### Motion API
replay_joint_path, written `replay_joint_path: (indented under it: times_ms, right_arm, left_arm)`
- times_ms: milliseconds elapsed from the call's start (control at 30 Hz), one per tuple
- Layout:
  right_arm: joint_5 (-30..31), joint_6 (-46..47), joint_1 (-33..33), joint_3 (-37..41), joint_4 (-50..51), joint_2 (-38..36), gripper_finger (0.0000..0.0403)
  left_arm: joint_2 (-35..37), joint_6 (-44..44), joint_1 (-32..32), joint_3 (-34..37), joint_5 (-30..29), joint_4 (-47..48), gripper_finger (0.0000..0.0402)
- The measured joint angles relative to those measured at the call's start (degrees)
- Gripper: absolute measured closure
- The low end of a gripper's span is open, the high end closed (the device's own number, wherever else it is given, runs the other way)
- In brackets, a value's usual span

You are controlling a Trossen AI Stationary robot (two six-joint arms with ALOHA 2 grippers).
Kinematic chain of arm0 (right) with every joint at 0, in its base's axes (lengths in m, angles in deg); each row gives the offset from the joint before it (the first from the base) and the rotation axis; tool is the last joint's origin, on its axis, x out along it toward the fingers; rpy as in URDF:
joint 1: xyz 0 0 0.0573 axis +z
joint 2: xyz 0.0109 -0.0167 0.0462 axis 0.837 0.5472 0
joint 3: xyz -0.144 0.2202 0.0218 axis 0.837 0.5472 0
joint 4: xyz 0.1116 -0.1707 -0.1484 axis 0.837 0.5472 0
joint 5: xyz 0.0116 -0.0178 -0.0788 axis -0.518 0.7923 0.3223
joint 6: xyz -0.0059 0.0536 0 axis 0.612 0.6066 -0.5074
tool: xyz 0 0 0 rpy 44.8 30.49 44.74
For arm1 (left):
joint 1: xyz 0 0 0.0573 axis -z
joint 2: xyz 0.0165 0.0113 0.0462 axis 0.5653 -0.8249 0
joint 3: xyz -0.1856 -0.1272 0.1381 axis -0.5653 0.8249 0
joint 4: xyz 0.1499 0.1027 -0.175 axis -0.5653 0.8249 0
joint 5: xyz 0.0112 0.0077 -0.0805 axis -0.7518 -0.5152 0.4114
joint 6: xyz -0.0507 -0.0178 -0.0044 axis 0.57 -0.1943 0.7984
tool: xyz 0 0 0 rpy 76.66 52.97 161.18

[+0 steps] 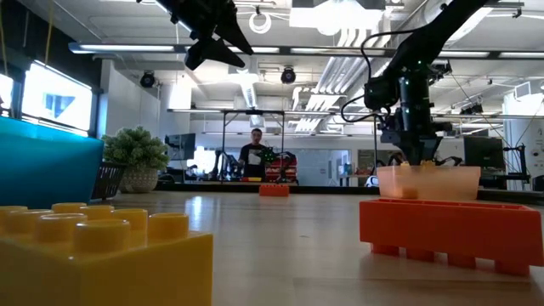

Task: Sort & place blocks by color
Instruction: Put the yellow game piece into the orange bin, then put the orange game piece into the blue bin

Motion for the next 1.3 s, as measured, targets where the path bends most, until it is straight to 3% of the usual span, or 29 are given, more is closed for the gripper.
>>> replay_joint_path:
  times_ms: [233,733,1133,1300]
  right_arm:
    - [-0.32,-0.69,0.02,0.00,-0.79,0.00,0.0218]
    - [-0.85,0.67,0.02,-0.04,-3.61,-6.58,0.0215]
    - [-11.10,6.82,0.07,-0.04,-14.32,-11.28,0.0215]
    - [-14.11,10.45,0.07,-0.04,-17.53,-11.28,0.0215]
  left_arm:
    - [0.00,-0.86,0.00,0.00,0.02,0.00,0.0247]
    - [0.00,-9.01,-0.73,0.00,0.00,0.93,0.0241]
    - [0.00,-18.52,-4.37,0.00,-2.83,-0.50,0.0164]
    - [-0.17,-26.14,-6.55,0.00,-1.43,-5.29,0.0157]
